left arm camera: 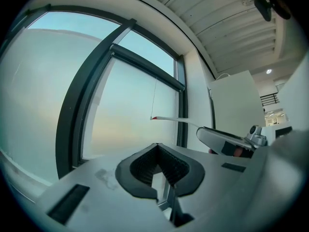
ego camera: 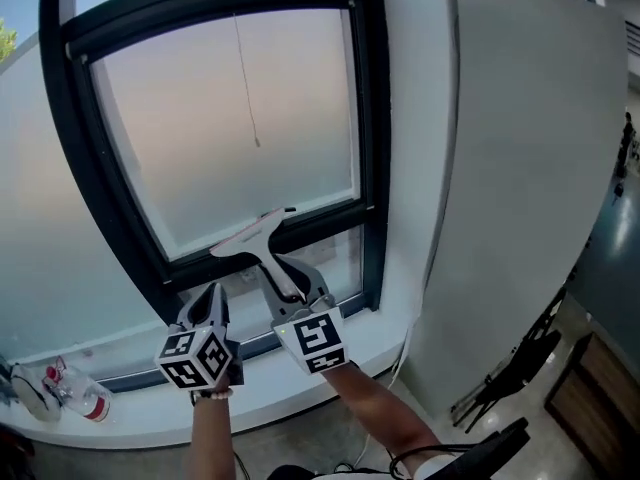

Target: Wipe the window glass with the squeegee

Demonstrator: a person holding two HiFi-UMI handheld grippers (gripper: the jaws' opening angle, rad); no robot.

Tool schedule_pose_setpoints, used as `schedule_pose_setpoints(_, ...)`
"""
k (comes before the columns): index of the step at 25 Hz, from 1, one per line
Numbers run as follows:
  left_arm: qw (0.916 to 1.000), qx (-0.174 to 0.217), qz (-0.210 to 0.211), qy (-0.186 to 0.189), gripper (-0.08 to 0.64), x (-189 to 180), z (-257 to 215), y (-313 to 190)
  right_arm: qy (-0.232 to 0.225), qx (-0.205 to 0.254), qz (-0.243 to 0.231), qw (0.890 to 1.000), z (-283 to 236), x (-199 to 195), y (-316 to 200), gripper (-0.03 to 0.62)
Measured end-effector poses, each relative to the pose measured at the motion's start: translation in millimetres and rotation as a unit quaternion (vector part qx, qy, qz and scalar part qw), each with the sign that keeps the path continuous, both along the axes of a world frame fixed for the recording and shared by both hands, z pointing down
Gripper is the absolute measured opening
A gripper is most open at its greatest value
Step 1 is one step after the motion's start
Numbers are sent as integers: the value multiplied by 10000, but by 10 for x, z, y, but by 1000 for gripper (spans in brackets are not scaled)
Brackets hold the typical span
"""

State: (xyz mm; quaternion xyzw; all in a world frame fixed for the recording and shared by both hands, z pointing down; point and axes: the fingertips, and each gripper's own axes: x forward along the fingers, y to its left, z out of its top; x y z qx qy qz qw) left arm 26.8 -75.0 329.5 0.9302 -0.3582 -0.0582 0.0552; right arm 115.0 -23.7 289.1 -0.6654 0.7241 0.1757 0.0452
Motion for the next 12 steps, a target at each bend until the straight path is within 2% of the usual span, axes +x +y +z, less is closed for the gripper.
schedule_pose_setpoints(6, 9991, 333, -254, -72, 0, -49, -398, -623, 63, 297, 57, 9995, -382, 110, -550, 84)
schedule_pose_setpoints(12, 9981, 546, -292, 47, 0, -271, -611, -1240, 72, 581, 70, 9983, -666, -46, -1188, 84)
